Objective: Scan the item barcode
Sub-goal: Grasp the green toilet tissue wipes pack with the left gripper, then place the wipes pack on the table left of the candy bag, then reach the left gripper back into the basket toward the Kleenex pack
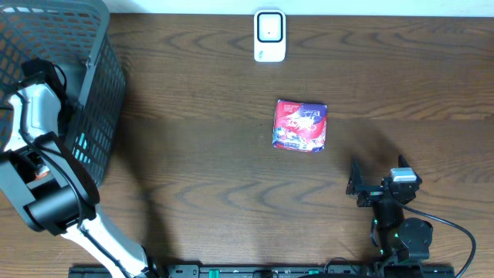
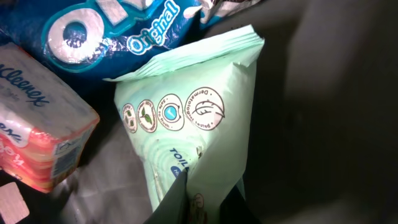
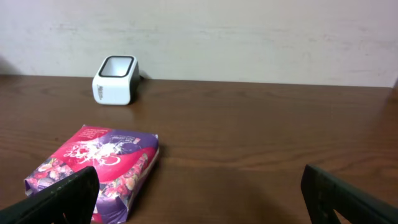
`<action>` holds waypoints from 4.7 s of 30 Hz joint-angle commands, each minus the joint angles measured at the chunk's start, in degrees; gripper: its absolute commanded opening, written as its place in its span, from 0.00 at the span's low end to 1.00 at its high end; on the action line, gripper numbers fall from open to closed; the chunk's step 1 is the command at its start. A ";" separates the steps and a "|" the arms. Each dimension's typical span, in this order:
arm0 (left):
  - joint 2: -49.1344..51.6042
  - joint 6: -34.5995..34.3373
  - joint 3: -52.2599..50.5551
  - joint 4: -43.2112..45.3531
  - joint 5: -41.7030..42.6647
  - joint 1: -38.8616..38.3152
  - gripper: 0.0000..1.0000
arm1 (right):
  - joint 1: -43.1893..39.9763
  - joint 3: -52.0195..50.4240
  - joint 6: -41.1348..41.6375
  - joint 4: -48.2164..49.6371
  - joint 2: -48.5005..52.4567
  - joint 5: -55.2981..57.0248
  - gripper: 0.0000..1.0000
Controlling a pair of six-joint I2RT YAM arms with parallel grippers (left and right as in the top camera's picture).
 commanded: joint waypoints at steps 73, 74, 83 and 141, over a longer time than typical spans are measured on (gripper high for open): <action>-19.43 11.17 1.40 -0.63 21.84 -61.94 0.07 | 0.02 -0.09 0.57 -0.22 -0.31 0.09 0.99; -18.47 11.17 1.40 -0.61 21.84 -61.94 0.07 | 0.02 -0.09 0.57 -0.22 -0.31 0.09 0.99; -8.37 11.26 1.40 4.55 21.44 -61.94 0.08 | 0.02 -0.09 0.57 -0.22 -0.31 0.09 0.99; -19.17 10.51 2.91 -1.57 -4.96 4.61 0.69 | 0.02 -0.09 0.57 -0.22 -0.31 0.09 0.99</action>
